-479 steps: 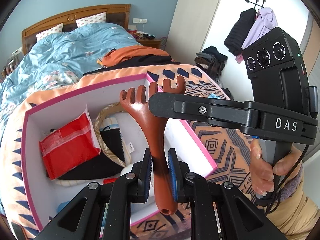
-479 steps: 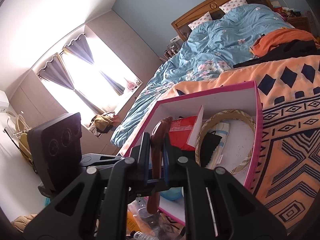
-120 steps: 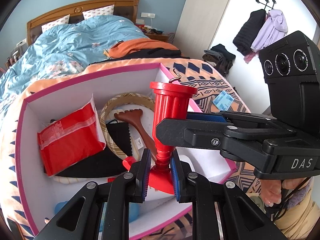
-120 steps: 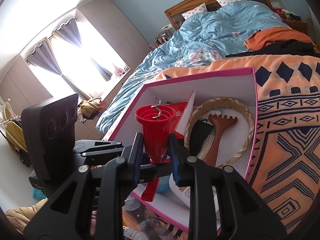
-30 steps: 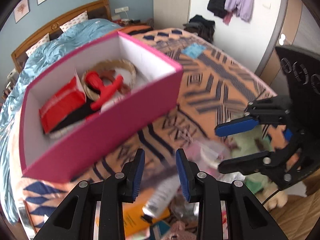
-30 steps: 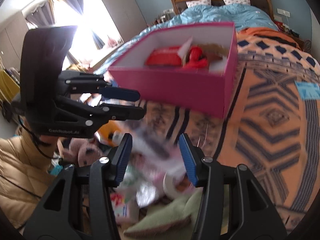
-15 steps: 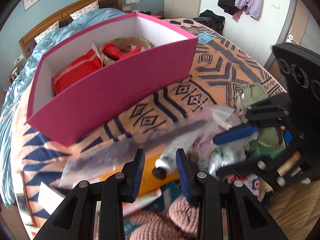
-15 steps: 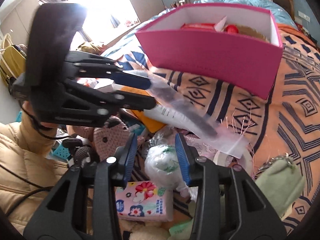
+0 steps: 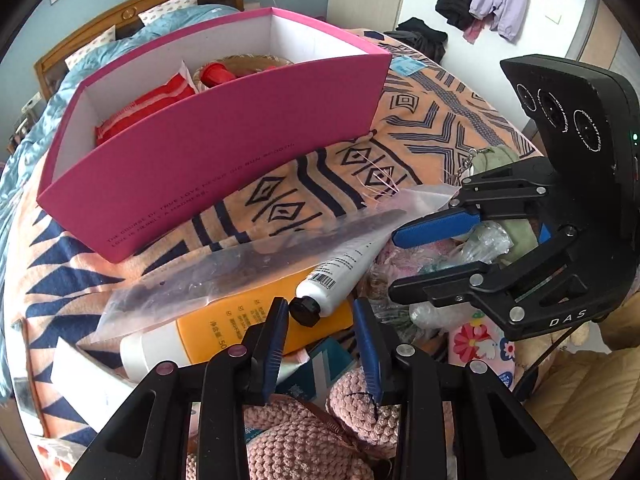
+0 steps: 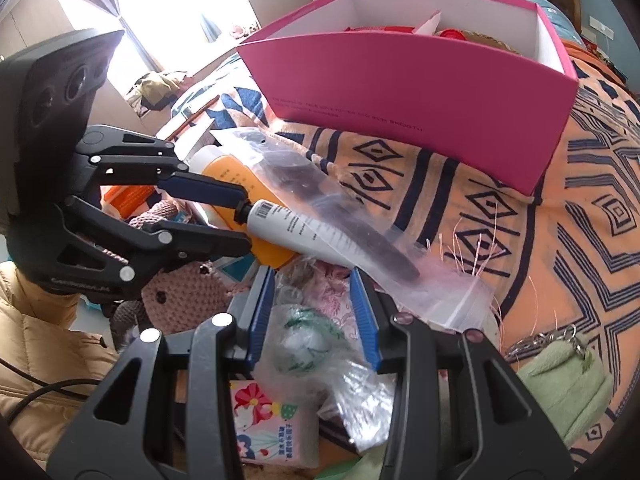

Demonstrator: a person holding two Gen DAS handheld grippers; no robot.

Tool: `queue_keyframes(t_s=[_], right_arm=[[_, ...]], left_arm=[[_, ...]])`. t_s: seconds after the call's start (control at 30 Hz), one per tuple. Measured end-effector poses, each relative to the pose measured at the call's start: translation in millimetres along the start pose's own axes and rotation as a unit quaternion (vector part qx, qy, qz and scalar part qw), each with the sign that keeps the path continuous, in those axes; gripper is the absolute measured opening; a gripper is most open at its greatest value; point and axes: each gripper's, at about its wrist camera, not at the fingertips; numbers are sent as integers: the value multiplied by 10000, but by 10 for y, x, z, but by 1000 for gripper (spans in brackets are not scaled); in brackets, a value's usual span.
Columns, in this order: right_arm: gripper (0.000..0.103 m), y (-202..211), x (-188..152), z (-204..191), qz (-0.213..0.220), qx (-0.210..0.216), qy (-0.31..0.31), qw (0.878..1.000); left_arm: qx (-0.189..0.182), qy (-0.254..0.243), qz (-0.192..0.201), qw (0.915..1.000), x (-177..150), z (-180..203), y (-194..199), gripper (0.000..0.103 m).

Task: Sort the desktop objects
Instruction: 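Grasp the white squeeze tube in the pile with the right tool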

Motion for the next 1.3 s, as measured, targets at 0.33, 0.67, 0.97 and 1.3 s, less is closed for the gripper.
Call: queue_keyframes(t_s=[0.33,0.67,0.97,1.3], right_arm=[[42,-102,154,-2,-319,-417,340,9980],[42,-215,288,-84,-719,-581,959,9911],[42,-414,362,-141,-1235,-658,1521,9784],[28,-415,516,28,-1046,-436,1213,9861]], left_arm=[[-97,47,-43,9999,39,-21,-66,34],[-135,174,-15,9998,103,-108,-115,34],[-248,375,-78,9990,214,-225,-205,35],[-370,949,-150,9947,268,-507,-293,37]])
Point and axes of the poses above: each gripper's, at about its wrist camera, not at the fingertips, and y roughly against the way its jaws point, z to its right, x to its top, and after that the axes turned 15 degrees about x, right-handed
